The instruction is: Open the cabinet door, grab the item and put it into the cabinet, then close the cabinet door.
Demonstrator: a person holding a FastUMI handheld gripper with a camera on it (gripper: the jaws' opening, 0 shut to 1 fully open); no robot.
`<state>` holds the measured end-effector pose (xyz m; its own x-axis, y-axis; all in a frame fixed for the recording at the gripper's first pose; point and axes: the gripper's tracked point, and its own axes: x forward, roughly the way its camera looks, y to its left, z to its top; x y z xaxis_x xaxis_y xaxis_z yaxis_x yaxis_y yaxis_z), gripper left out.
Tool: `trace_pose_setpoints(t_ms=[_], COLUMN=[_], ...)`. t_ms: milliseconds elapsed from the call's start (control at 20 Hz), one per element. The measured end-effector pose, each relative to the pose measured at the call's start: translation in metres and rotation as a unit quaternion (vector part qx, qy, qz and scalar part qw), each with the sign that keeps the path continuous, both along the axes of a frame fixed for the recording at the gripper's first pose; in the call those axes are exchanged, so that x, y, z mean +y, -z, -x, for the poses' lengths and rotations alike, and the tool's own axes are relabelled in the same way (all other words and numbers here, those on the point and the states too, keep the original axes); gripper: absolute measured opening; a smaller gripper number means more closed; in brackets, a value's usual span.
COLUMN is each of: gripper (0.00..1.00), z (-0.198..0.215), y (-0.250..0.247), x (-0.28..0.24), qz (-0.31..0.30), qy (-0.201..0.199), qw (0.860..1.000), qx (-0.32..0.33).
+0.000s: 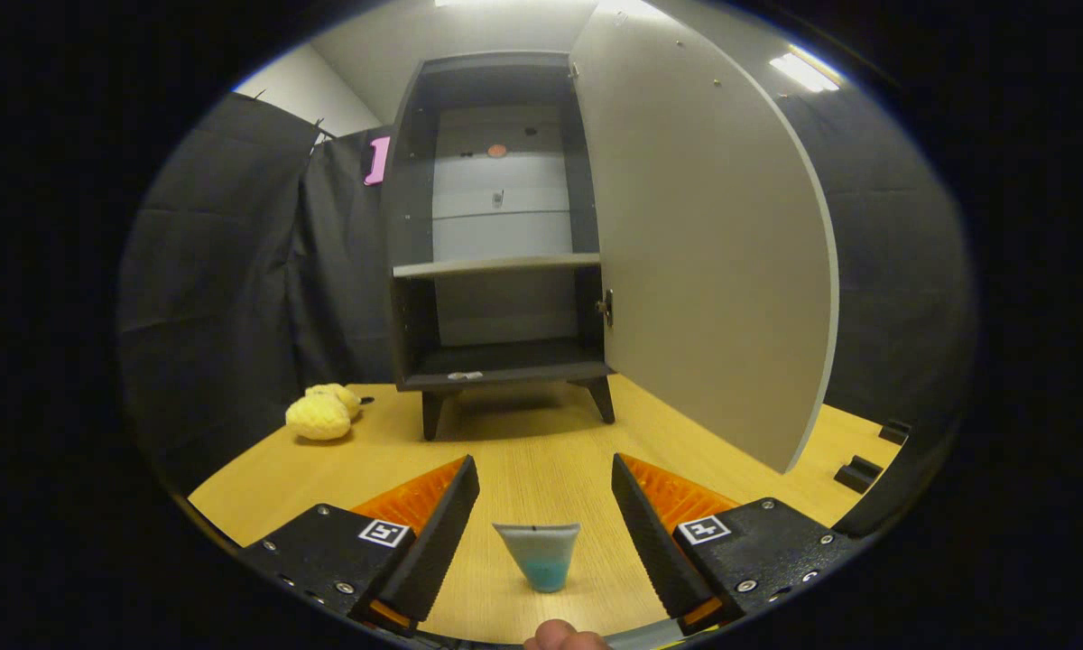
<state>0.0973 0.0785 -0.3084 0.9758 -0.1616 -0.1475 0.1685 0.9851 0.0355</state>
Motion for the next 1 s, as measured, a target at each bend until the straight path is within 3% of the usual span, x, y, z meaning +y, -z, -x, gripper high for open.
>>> trace_pose_setpoints(t_ms=[250, 450, 550, 600, 800, 1000], gripper=[0.92, 0.87, 0.73, 0.57, 0.54, 0.54], z=[-0.007, -0.009, -0.011, -0.013, -0.010, -0.014], y=[0.058, 0.073, 0.074, 0.077, 0.059, 0.010], x=[0.002, 0.003, 0.002, 0.004, 0.003, 0.010], qz=[-0.027, -0.035, -0.021, -0.022, -0.020, -0.014], qy=[0.013, 0.009, 0.003, 0.000, 0.002, -0.010], qw=[0.999, 0.999, 0.999, 0.999, 0.999, 0.999], qx=[0.031, 0.026, 0.031, 0.036, 0.040, 0.029])
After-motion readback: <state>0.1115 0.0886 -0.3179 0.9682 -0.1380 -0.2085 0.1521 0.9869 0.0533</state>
